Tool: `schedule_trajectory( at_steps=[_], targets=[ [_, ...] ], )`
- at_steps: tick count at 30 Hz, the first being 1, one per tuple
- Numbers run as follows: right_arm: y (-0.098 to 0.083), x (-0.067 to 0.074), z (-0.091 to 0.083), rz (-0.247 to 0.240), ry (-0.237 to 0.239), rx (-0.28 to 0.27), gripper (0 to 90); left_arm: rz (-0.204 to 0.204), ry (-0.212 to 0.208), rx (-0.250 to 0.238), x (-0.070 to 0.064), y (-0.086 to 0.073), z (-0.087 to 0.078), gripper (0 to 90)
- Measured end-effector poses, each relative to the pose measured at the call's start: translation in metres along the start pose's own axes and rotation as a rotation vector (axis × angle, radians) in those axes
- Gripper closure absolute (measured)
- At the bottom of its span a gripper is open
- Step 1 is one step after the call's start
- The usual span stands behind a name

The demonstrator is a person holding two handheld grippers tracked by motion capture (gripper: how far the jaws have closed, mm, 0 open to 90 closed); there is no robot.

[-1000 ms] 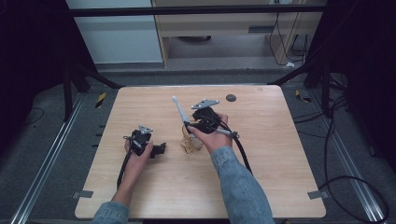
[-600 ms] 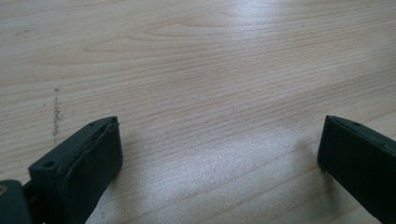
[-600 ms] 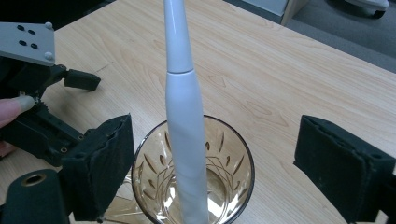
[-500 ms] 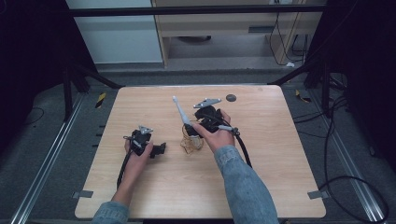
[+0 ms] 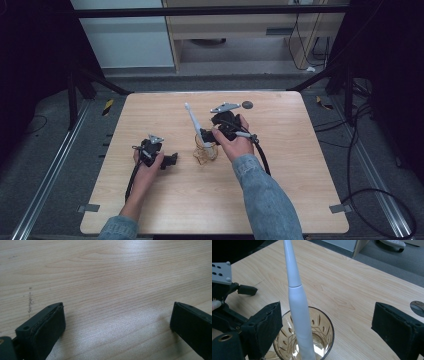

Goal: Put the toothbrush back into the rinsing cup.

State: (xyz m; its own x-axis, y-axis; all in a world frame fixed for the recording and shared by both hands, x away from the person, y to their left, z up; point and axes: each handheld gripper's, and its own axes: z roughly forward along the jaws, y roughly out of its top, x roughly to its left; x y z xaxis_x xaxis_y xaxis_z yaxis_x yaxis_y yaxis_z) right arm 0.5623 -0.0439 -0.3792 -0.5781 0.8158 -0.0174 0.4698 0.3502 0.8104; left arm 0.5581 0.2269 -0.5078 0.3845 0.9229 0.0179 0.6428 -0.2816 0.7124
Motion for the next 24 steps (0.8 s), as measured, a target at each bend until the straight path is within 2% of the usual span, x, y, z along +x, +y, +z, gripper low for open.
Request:
schedule_trajectory(
  at_steps=[4,24],
  targets=[
    [0.000,-0.002,-0.004,-0.015,-0.007,0.005,9.3,0.001,-0.001,0.000,0.000,0.000,0.000,0.0],
    [-0.009,-0.017,-0.020,-0.020,-0.046,0.009,8.8,-0.001,0.000,-0.001,0.000,0.000,0.000,0.0]
  ],
)
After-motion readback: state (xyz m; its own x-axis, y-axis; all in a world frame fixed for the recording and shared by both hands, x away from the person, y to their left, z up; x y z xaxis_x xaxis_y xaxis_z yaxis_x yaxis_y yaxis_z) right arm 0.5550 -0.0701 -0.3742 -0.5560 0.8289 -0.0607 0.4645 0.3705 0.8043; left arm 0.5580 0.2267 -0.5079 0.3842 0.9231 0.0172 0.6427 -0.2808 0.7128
